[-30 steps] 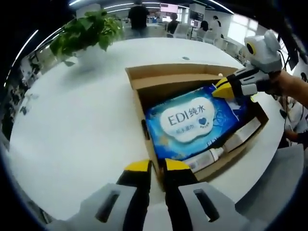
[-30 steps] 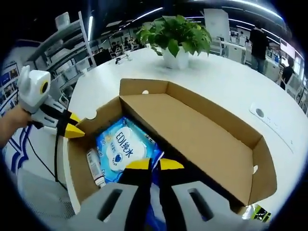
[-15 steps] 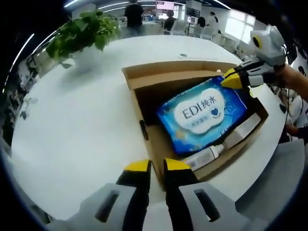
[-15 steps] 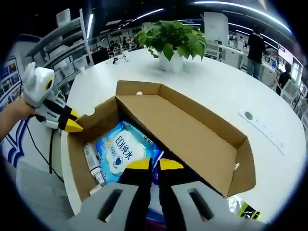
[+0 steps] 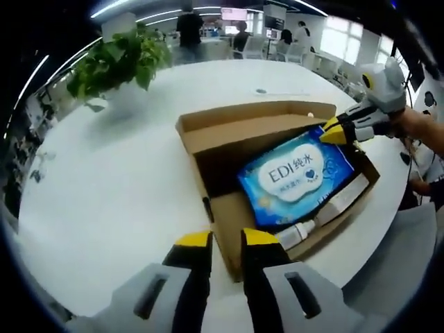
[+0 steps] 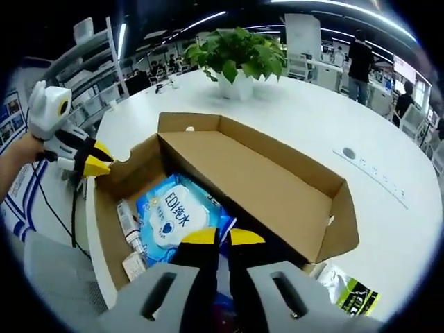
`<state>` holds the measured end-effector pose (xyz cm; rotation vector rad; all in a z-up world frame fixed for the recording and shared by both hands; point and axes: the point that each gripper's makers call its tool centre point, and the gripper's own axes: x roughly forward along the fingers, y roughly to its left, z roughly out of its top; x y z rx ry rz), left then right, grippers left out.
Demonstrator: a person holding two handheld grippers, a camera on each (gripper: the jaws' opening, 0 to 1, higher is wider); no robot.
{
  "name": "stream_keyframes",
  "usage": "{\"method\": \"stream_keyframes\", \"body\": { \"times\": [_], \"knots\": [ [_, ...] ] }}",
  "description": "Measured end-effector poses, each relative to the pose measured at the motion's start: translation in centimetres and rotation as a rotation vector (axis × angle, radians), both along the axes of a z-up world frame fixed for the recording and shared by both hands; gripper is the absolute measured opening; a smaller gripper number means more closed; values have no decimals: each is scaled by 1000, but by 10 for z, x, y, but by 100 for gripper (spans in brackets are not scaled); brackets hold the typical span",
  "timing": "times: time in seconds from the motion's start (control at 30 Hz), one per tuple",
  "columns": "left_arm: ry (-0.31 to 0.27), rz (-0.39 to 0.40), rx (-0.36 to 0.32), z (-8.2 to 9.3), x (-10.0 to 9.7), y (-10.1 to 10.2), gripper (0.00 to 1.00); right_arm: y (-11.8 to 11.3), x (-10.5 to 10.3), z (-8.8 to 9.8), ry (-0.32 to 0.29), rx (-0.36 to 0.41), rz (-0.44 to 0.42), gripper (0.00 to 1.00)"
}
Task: Operate the shoe box by opening the lid, removing the specified soft item, and placing it in the target area until the item is outside and the box remains undamaged.
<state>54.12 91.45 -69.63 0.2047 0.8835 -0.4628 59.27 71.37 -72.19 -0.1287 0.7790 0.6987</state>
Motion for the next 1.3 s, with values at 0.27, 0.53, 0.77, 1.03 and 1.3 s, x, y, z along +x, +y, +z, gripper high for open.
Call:
{"method": "stream_keyframes", "body": {
  "times": [0.27,0.53,0.77,1.03,1.3],
  "knots": [
    [-4,-44,11,3,4,-14,14,-4,-1,-5,9,-1,-9,2],
    [50,-109,1,-17,6,-35,16,-7,-2,-8,15,-5,-8,2],
    [106,-168,29,-40,12,-53,18,-8,-2,-11,21,-3,-10,2],
    [184,-196,59,-65,19,-57,20,-9,-2,-13,26,5,-11,2],
    [289,-81,-84,-77,22,-65,14,-9,-2,-14,29,26,-20,2]
  ]
}}
